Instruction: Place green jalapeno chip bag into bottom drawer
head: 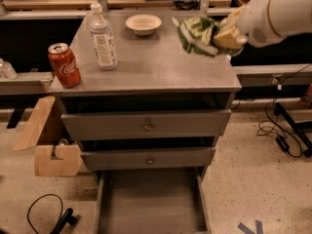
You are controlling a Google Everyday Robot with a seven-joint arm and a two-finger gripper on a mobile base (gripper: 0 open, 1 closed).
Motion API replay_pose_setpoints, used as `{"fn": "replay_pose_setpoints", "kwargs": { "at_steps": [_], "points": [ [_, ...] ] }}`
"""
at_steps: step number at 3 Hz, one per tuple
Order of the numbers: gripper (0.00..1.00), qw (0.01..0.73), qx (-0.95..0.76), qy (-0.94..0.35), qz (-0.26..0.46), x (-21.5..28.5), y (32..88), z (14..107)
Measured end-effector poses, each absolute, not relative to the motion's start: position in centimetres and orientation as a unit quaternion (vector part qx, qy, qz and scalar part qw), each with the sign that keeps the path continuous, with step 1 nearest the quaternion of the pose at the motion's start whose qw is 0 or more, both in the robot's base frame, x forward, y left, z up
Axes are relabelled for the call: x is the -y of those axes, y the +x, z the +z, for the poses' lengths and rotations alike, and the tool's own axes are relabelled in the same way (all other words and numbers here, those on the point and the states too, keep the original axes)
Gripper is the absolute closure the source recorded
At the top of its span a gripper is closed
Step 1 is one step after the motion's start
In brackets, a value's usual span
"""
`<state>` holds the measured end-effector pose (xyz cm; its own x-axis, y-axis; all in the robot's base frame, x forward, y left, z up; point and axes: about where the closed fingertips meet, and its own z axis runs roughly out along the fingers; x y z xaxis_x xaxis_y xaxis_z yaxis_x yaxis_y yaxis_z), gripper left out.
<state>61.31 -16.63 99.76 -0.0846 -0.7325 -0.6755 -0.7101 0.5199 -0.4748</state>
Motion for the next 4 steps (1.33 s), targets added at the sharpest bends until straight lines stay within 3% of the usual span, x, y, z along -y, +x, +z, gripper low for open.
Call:
{"fn": "replay_pose_setpoints", "kwargs": {
  "at_steps": [1, 4],
  "points": [
    [1.00, 0.399, -0.759, -0.514, -0.011, 16.8, 56.3, 95.5],
    [1.00, 0.401, -0.753, -0.521, 0.022, 14.8, 53.2, 90.7]
  ]
}}
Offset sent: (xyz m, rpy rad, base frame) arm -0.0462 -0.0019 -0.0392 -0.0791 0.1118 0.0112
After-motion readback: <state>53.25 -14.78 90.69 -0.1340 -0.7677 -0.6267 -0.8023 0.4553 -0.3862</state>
